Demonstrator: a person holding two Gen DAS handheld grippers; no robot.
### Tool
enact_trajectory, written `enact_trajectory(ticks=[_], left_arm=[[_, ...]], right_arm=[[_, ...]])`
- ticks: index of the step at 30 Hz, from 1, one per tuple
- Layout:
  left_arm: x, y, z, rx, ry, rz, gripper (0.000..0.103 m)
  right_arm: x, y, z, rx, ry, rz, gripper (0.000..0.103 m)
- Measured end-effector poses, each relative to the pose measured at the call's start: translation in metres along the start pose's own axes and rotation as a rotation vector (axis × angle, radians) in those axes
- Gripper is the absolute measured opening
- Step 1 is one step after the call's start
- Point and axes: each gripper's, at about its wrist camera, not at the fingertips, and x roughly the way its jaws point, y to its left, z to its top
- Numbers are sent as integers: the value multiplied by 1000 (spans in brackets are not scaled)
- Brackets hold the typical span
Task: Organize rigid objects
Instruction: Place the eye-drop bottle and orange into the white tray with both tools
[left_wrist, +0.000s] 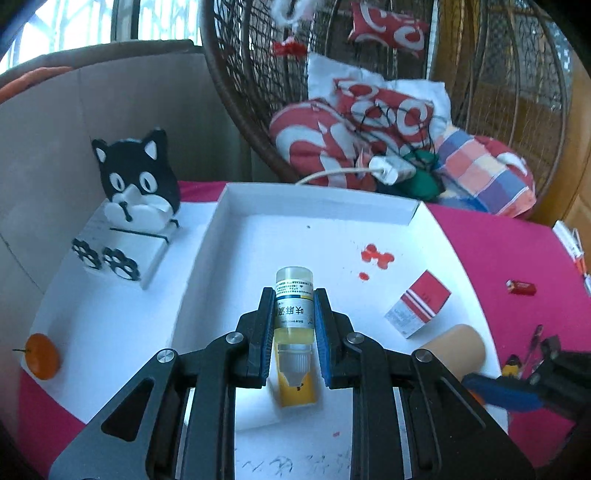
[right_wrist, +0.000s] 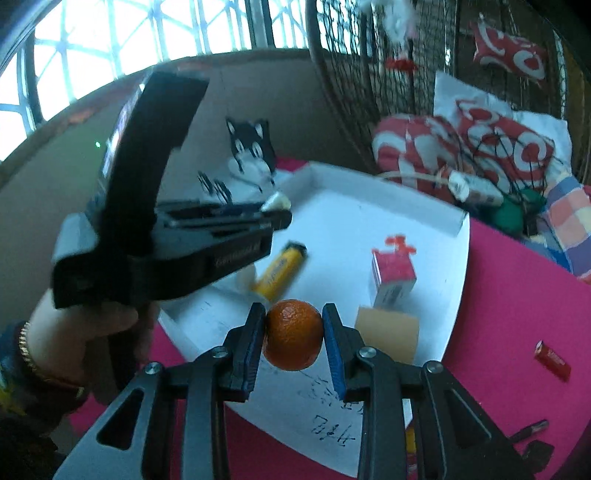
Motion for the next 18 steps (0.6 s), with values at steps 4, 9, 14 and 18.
enact_trajectory(ticks=[4,9,14,18], left_arm=[[12,-1,0,-25,37,16,20],[8,2,2,-29,4,54,63],[-16,14,6,-103,-102,156,103],[-54,24,7,-175,-243,158,103]], right_arm=[[12,1,-3,-27,12,-48,31],[12,-3,-2,-23,-22,-81,32],[-8,-1,-2,-45,-106,-115,86],[-37,-2,-4,-73,-224,-144,103]])
